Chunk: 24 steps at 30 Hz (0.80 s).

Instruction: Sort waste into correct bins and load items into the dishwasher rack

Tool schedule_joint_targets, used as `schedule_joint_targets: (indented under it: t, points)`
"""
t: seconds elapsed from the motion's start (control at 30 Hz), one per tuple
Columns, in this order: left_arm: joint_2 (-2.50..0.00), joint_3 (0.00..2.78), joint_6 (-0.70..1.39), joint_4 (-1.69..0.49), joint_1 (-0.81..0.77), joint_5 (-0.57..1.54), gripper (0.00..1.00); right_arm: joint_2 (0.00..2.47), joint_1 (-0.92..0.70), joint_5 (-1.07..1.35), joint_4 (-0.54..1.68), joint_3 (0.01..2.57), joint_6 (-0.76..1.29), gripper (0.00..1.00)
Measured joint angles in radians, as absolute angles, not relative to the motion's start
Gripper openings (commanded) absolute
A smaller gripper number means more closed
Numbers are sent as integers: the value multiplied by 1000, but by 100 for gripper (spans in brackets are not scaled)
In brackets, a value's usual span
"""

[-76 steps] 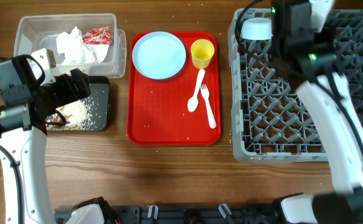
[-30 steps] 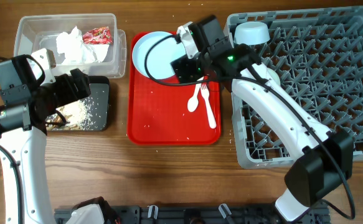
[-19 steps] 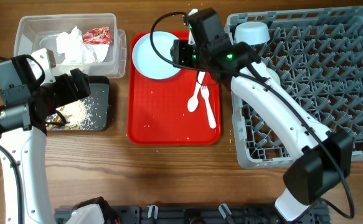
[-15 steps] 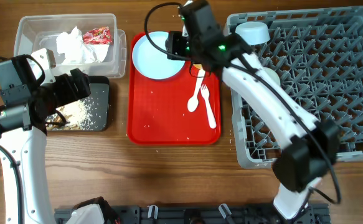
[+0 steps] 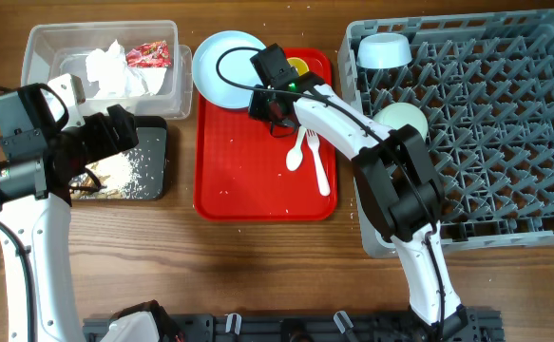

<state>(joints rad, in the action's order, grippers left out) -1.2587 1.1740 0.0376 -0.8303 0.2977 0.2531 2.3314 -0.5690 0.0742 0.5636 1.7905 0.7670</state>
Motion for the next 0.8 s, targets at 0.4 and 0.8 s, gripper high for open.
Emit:
schedule_joint_targets:
  t: [0.4, 0.8]
  points:
    - [-1259, 1174, 38, -830, 298, 253, 100, 2191, -569, 78, 617, 1802, 599, 45]
    - [-1259, 1174, 38, -830, 298, 253, 100, 2077, -569, 19, 709, 1822, 560, 48]
